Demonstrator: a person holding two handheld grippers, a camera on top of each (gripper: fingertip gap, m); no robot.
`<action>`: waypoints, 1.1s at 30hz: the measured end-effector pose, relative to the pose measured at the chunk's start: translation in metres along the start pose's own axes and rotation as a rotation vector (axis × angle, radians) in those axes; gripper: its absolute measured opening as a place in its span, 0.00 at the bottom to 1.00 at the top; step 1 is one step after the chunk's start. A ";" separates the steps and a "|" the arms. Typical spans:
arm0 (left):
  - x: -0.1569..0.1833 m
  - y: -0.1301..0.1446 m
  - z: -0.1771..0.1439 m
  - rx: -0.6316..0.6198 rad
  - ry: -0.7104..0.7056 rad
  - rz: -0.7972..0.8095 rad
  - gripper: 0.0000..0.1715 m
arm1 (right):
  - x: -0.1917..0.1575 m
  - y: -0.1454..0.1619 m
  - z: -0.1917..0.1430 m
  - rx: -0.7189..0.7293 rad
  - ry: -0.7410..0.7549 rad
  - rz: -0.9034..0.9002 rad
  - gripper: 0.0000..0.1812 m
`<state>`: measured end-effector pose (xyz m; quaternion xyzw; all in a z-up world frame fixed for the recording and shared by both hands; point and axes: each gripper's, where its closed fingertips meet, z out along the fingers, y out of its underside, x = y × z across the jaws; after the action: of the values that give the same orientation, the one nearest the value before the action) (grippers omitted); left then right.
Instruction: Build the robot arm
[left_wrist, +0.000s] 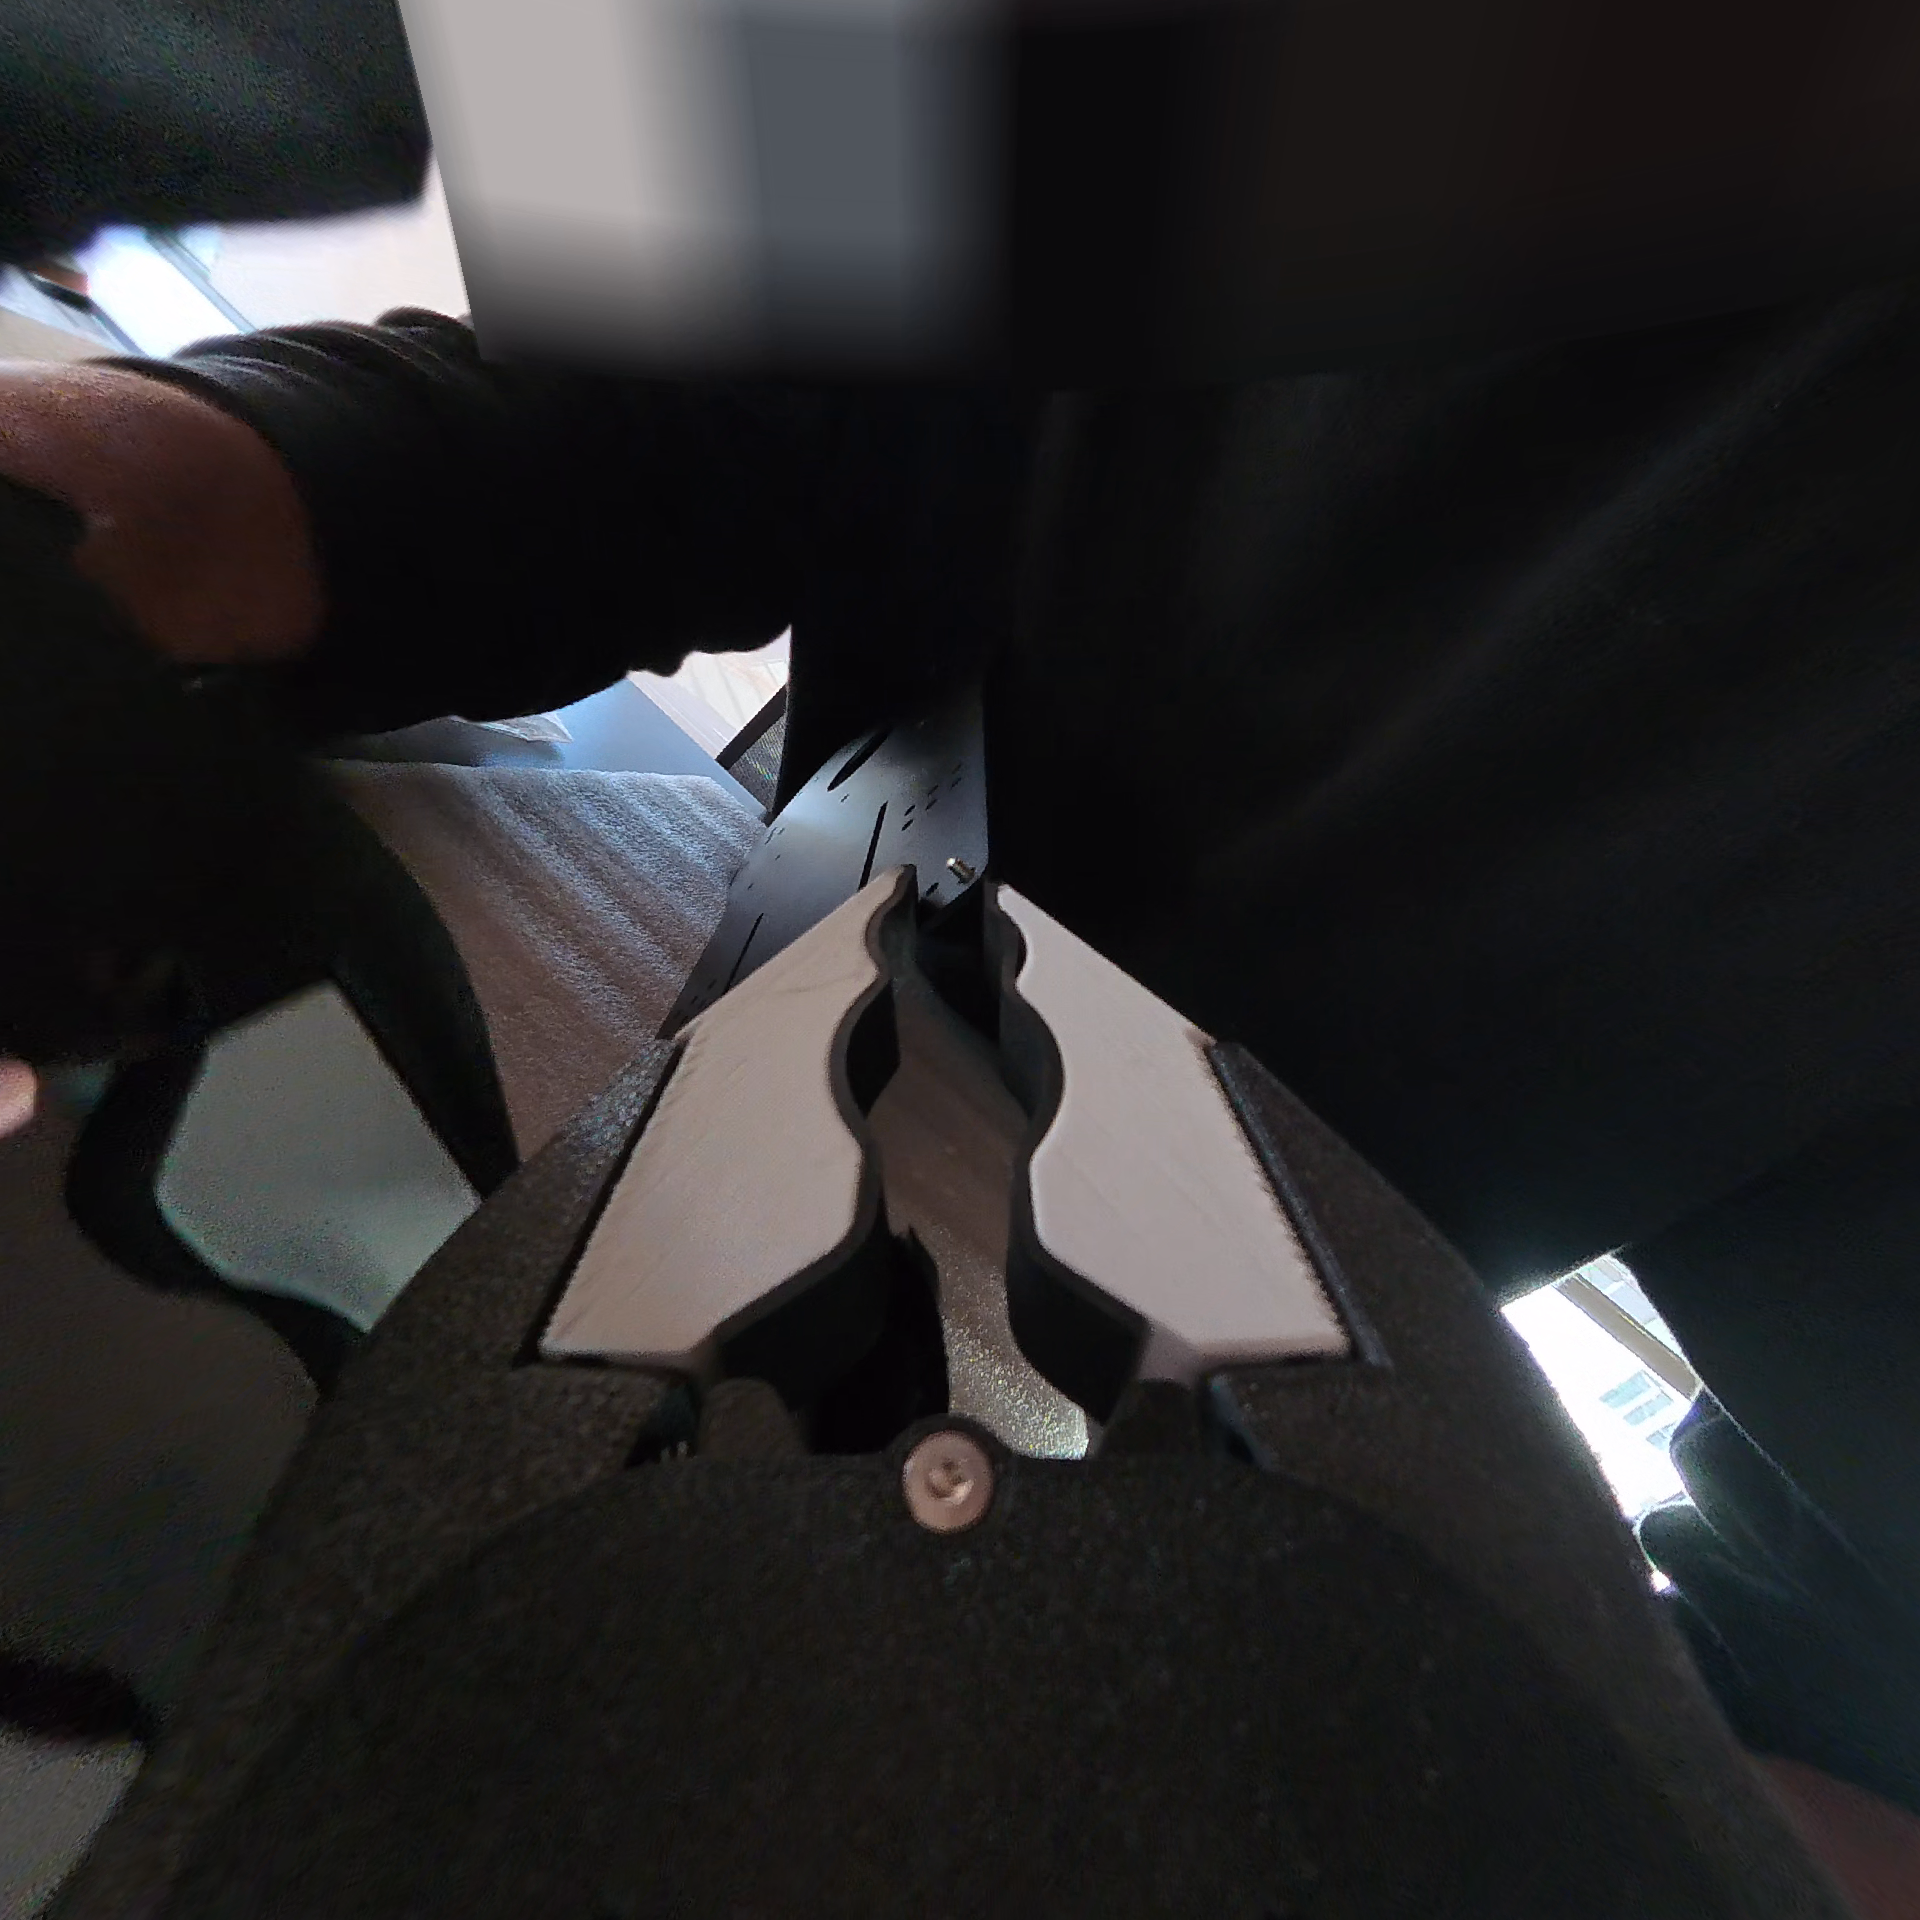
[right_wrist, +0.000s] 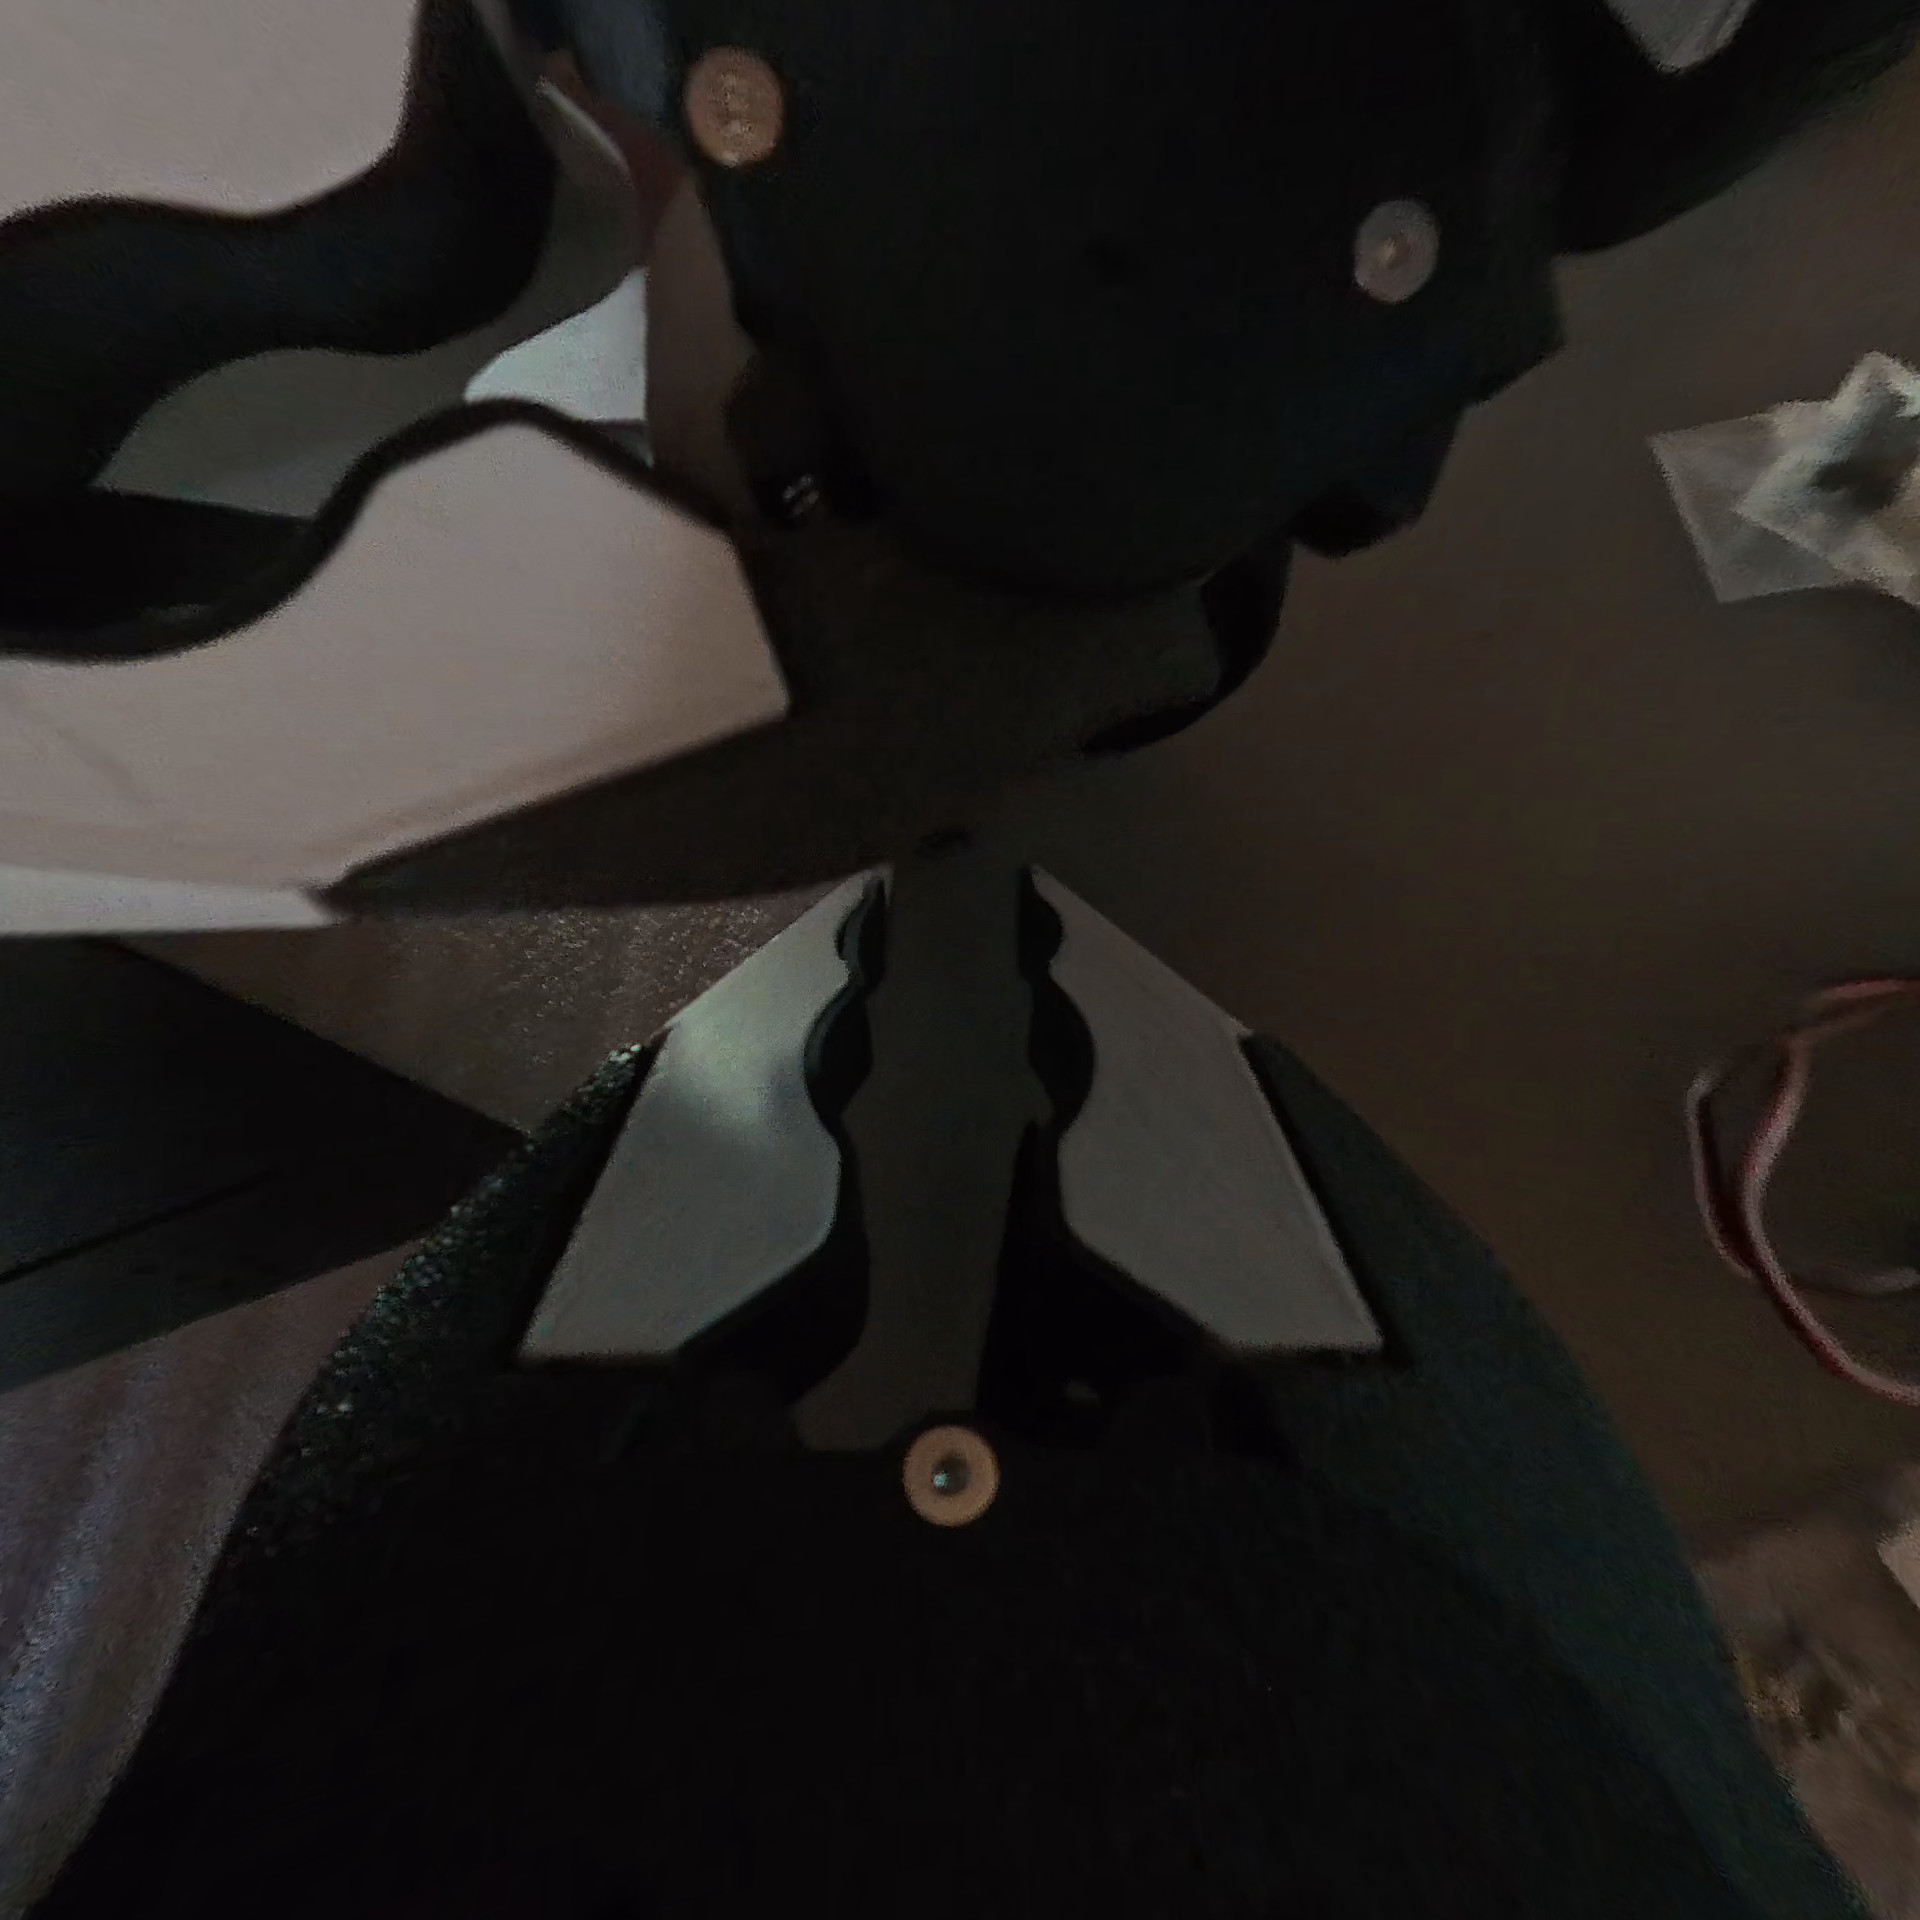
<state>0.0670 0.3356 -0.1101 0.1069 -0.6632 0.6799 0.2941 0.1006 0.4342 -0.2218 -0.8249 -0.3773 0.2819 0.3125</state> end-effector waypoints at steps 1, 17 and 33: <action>0.000 0.000 0.000 0.000 0.001 0.000 0.06 | 0.000 -0.001 0.003 -0.010 -0.022 0.007 0.14; 0.000 0.000 0.000 0.006 -0.003 0.003 0.06 | 0.007 -0.003 0.016 -0.018 0.027 -0.049 0.05; -0.001 0.000 0.000 0.009 -0.001 0.001 0.06 | -0.046 0.038 -0.123 -0.033 0.249 0.227 0.04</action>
<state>0.0678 0.3355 -0.1102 0.1082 -0.6605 0.6828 0.2928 0.1785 0.3407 -0.1594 -0.8959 -0.2446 0.2049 0.3091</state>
